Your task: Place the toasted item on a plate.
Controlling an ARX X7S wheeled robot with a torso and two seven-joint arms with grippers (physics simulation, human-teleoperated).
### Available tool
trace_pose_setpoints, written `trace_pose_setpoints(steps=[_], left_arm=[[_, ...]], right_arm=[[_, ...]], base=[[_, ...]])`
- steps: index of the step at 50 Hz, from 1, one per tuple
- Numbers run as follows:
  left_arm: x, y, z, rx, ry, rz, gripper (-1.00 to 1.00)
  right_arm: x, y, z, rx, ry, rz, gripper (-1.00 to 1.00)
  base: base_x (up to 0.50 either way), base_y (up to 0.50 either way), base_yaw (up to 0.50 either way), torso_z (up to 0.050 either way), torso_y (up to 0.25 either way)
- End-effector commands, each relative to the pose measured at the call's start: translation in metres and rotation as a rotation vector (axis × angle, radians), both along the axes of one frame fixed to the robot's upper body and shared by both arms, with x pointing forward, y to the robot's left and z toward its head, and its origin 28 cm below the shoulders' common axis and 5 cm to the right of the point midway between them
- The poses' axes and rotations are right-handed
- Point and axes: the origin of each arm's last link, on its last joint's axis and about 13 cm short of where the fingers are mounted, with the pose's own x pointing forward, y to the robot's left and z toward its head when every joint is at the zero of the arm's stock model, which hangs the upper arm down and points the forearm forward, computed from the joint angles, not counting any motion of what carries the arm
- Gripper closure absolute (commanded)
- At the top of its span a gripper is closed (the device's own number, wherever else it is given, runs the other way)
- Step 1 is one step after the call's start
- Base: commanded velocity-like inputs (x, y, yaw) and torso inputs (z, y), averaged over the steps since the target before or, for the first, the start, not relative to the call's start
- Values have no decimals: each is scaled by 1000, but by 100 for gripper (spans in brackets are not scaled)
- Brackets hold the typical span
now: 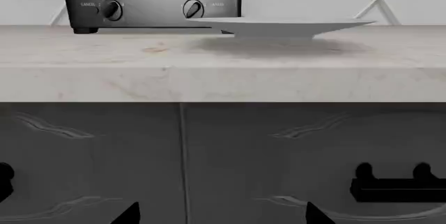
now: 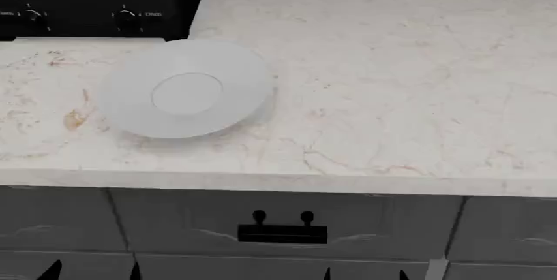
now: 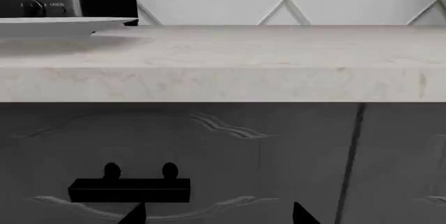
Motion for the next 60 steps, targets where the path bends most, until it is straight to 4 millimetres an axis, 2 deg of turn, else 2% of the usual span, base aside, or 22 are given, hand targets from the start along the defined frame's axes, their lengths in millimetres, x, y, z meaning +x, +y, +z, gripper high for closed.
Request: trace_pose_setpoints(steps=[1, 19, 25, 44, 53, 60], left_arm=[[-1, 0, 0, 0, 0, 0, -100], [-3, 0, 7, 34, -19, -20, -100], [-6, 2, 20, 23, -36, -10, -100], [-10, 3, 25, 27, -41, -15, -100], [-13, 4, 31, 32, -51, -13, -100], [-16, 2, 49, 36, -91, -8, -100]], right_arm=[[0, 0, 0, 0, 0, 0, -100], [-8, 1, 11, -20, -6, -6, -100], [-14, 4, 22, -74, -40, -22, -100], [-23, 8, 33, -107, -74, -12, -100], [-29, 11, 44, -150, -135, -21, -100], [-29, 13, 59, -135, -163, -15, -100]], base=[[0, 0, 0, 0, 0], [0, 0, 0, 2, 0], [0, 0, 0, 50, 0], [0, 0, 0, 50, 11], [0, 471, 0, 50, 26], [1, 500, 0, 50, 25]])
